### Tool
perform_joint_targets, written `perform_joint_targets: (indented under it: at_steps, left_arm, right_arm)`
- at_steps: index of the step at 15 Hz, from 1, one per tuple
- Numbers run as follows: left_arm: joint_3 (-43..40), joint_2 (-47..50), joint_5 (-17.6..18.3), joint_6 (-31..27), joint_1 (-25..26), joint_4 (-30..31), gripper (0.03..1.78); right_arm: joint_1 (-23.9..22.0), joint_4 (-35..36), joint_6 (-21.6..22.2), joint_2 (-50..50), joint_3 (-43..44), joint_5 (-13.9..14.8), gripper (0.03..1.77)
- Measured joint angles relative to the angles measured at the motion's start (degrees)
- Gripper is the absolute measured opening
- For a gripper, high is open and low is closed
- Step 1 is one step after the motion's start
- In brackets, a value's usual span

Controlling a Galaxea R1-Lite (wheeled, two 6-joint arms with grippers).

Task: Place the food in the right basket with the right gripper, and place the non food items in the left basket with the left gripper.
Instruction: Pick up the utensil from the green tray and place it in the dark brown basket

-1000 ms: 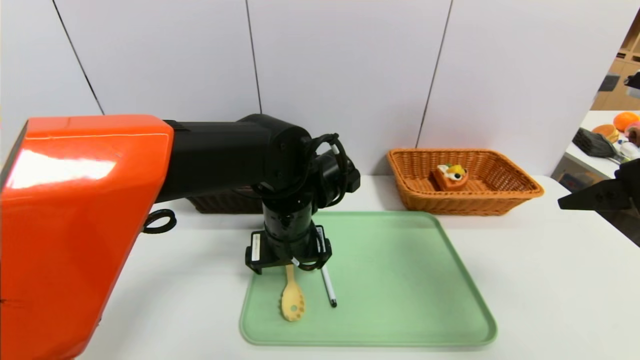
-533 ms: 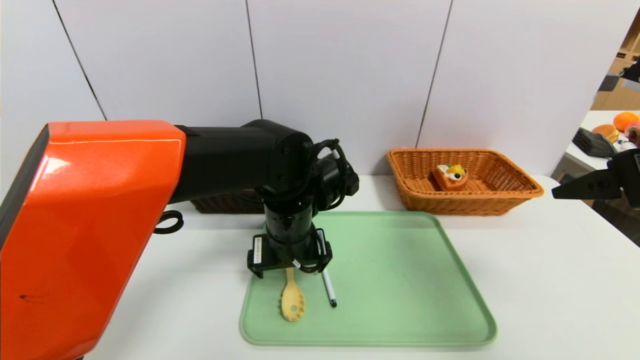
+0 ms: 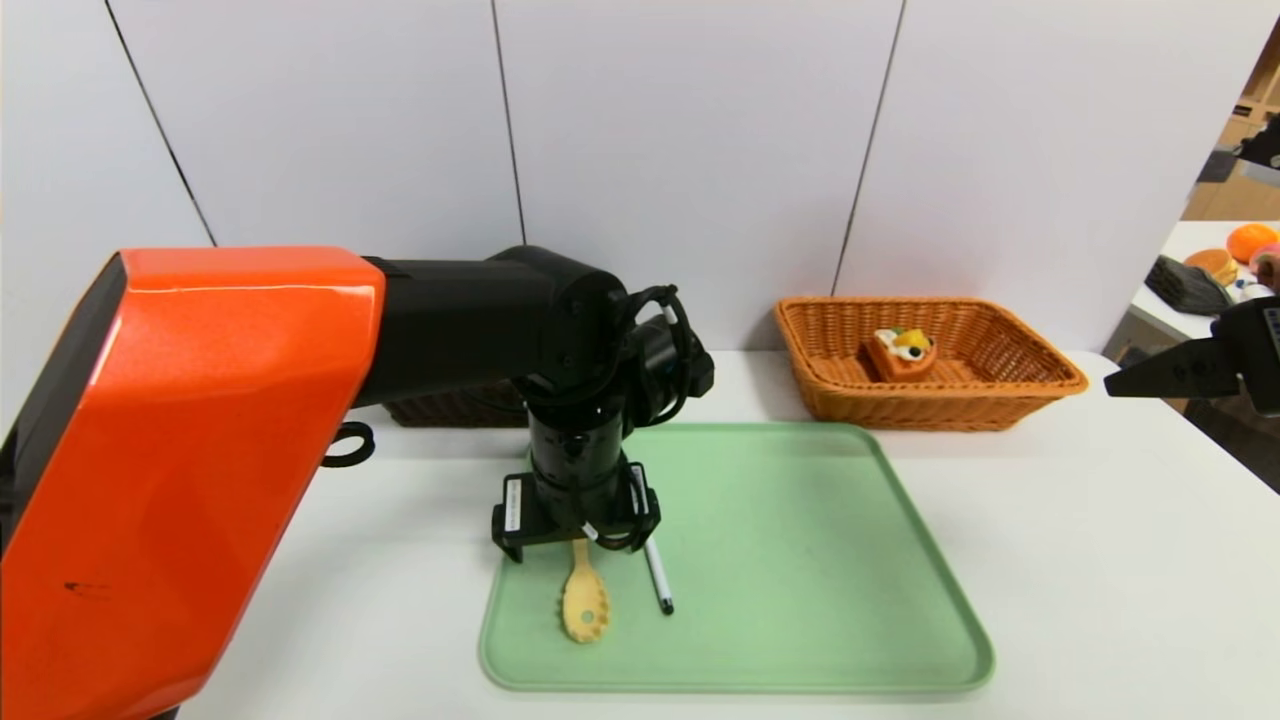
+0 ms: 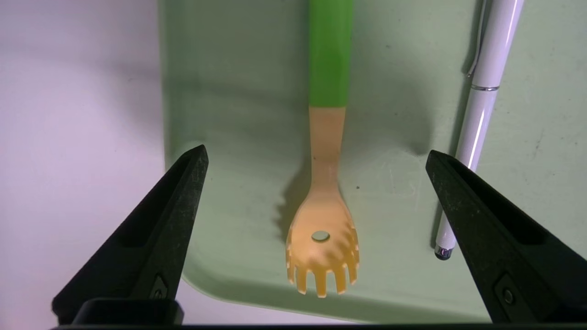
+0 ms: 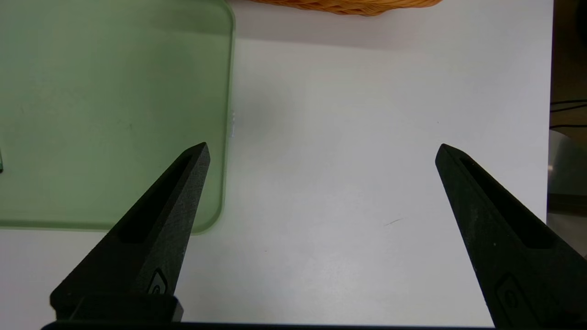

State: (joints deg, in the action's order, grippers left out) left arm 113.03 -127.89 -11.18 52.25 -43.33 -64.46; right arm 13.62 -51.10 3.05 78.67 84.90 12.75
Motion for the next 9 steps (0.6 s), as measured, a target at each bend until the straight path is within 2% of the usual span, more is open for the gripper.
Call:
perform_joint_targets:
  at_steps: [5,9]
  left_arm:
    - [0.00,-0.09,1.97,0.43,0.05,0.27,1.69]
    - [0.00,-0.11,2.06,0.37,0.27,0.16,1.69]
  right_arm:
    - [-0.52,0.00,-0.30,0.07,0.00,0.01,1.70]
    - [-0.91,0.09,-0.41,0.20,0.00,0.00,1.70]
